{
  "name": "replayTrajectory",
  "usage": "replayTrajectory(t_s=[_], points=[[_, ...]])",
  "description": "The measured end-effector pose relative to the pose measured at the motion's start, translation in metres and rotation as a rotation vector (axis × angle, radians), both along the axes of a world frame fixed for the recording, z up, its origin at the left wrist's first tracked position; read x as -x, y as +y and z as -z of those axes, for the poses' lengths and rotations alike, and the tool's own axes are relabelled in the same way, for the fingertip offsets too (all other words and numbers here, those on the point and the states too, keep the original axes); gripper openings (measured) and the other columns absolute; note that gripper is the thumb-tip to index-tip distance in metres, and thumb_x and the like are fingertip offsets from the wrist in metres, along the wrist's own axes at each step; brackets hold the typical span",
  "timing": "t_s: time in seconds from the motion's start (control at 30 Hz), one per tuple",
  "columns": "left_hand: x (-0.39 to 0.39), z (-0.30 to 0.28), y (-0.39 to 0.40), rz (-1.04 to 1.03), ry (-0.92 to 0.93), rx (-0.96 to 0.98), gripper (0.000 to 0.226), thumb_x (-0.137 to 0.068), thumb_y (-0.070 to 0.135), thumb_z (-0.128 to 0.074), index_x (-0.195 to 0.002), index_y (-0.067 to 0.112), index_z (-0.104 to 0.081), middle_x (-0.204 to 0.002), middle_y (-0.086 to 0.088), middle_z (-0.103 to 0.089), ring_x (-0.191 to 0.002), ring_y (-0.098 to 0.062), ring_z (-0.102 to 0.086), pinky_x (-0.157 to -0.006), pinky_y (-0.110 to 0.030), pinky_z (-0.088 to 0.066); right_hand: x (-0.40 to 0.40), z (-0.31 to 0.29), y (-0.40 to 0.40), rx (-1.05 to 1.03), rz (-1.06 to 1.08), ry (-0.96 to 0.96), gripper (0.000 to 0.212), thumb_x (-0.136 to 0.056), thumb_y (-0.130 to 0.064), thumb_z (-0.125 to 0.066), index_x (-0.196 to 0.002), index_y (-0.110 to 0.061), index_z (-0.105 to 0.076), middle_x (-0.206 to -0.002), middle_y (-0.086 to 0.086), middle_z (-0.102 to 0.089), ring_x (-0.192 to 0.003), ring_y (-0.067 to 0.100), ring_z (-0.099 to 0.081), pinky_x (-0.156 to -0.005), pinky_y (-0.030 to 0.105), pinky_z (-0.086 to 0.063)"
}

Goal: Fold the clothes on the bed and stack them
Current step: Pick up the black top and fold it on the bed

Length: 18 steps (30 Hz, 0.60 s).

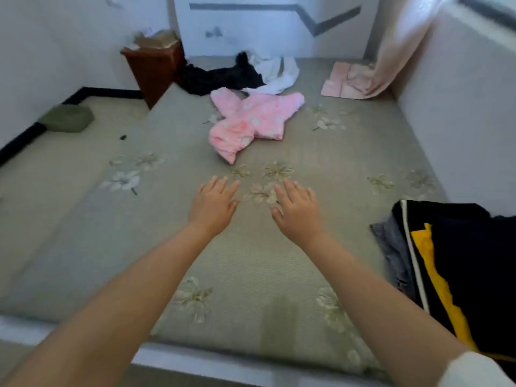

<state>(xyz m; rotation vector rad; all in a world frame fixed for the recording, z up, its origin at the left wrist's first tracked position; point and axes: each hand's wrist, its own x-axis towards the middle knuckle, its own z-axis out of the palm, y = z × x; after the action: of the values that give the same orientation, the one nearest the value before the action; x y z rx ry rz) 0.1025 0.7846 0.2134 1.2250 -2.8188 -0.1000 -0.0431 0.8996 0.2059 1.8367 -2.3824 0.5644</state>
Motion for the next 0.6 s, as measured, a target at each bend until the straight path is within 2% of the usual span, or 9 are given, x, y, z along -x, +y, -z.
replayTrajectory(t_s=[0.1, 0.17, 0.27, 0.43, 0.6], points=[[-0.111, -0.026, -0.022, -0.162, 0.006, 0.048, 0.048, -0.097, 0.031, -0.037, -0.143, 0.019, -0.028, -0.150, -0.007, -0.026, -0.140, -0.025, -0.018, -0.109, -0.035, -0.019, -0.099, -0.020, -0.057, -0.029, -0.155, -0.018, 0.049, -0.091, -0.026, -0.050, -0.134, -0.004, -0.043, -0.142, 0.020, -0.038, -0.131, 0.035, -0.036, -0.108, 0.047, -0.022], [-0.181, -0.040, -0.032, -0.265, -0.028, 0.083, 0.050, -0.096, 0.031, -0.038, -0.143, 0.020, -0.026, -0.151, -0.005, -0.024, -0.140, -0.023, -0.017, -0.110, -0.035, -0.020, -0.164, -0.027, -0.089, -0.052, -0.238, -0.017, 0.051, -0.095, -0.033, -0.039, -0.142, -0.013, -0.032, -0.151, 0.012, -0.024, -0.138, 0.026, -0.023, -0.110, 0.041, -0.013], [-0.272, -0.055, -0.042, -0.451, -0.053, 0.122, 0.051, -0.095, 0.032, -0.040, -0.142, 0.021, -0.026, -0.150, -0.003, -0.025, -0.139, -0.023, -0.018, -0.108, -0.035, -0.022, -0.257, -0.037, -0.127, -0.062, -0.338, -0.002, 0.054, -0.096, -0.035, -0.035, -0.145, -0.016, -0.021, -0.153, 0.008, -0.018, -0.140, 0.023, -0.018, -0.111, 0.039, -0.011], [-0.374, -0.060, -0.055, -0.605, -0.067, 0.187, 0.048, -0.095, 0.035, -0.035, -0.141, 0.023, -0.028, -0.150, -0.002, -0.026, -0.139, -0.022, -0.018, -0.108, -0.039, -0.022, -0.370, -0.043, -0.178, -0.027, -0.524, 0.046, 0.056, -0.097, -0.036, -0.031, -0.146, -0.013, -0.017, -0.153, 0.008, -0.018, -0.141, 0.022, -0.017, -0.112, 0.039, -0.011], [-0.494, -0.053, -0.099, -0.783, -0.097, 0.133, 0.049, -0.097, 0.036, -0.032, -0.144, 0.027, -0.020, -0.152, 0.000, -0.020, -0.140, -0.019, -0.015, -0.110, -0.039, -0.020, -0.482, -0.046, -0.251, -0.085, -0.717, 0.136, 0.056, -0.098, -0.037, -0.027, -0.147, -0.015, -0.011, -0.155, 0.007, -0.011, -0.142, 0.022, -0.010, -0.113, 0.041, -0.007]])
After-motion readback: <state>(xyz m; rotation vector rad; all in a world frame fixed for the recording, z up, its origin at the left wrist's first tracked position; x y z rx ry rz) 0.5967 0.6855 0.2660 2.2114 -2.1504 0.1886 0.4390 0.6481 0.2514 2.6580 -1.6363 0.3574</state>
